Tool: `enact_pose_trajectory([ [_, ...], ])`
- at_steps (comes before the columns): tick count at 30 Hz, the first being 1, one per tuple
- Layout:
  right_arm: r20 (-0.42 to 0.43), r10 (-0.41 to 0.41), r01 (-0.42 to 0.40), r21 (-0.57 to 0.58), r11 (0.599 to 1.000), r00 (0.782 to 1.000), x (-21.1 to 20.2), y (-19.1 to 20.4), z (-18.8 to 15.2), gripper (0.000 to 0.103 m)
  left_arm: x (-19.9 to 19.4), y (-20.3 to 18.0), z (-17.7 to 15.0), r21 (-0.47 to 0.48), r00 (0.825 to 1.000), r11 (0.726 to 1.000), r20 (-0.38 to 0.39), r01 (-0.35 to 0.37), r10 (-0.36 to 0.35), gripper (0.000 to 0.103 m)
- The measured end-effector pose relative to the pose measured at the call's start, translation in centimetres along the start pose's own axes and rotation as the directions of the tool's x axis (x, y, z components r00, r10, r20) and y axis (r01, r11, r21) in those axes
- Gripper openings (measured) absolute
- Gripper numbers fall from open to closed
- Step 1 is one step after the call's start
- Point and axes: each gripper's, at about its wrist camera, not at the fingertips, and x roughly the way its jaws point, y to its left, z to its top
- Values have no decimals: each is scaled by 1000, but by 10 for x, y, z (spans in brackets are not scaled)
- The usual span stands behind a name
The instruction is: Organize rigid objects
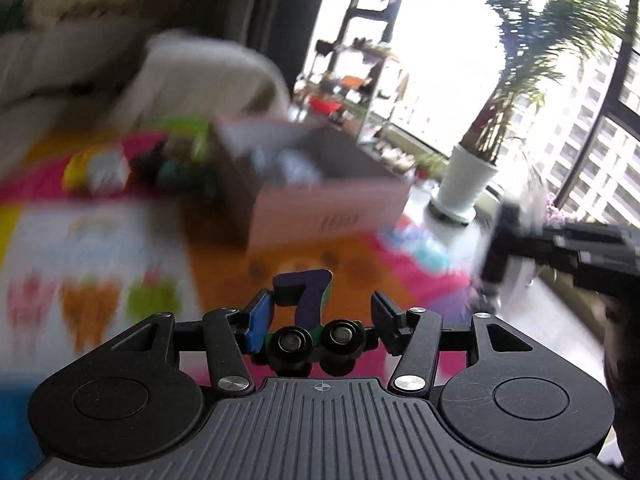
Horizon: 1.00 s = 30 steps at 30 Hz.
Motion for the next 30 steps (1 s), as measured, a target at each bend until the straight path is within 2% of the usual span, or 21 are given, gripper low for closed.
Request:
enact_pose_trajectory([
  [4,49,-76,73,56,996,996,-13,-24,-5,18,25,-20,59,102,995,994,103,-29,18,59],
  [9,25,-90,86,132,987,996,-3,-44,-17,18,82,-24,113,67,992,997,125,-32,24,59],
  [12,11,-94,91,150,985,996,1,-50,-25,18,118,-18,123,13,994,998,94,-54,52,59],
  [13,7,-96,94,154,984,995,3,-52,-27,18,131,-14,123,-1,997,998,55,-60,60,59],
  [15,-1,-102,100,165,981,995,7,-56,-30,18,151,-10,116,-17,995,995,-16,-94,93,59],
  [17,-6,-103,102,177,979,995,9,-60,-33,18,159,-5,107,-14,991,991,-40,-131,130,56],
  [21,-20,-101,103,196,975,995,8,-65,-38,18,144,5,103,-53,994,992,10,-112,112,56],
  [26,-30,-117,121,196,973,993,9,-67,-32,18,82,9,82,-75,990,995,123,-62,71,56],
  [30,-4,-136,134,170,976,991,14,-70,-4,18,41,18,49,-99,991,994,120,-53,65,56],
])
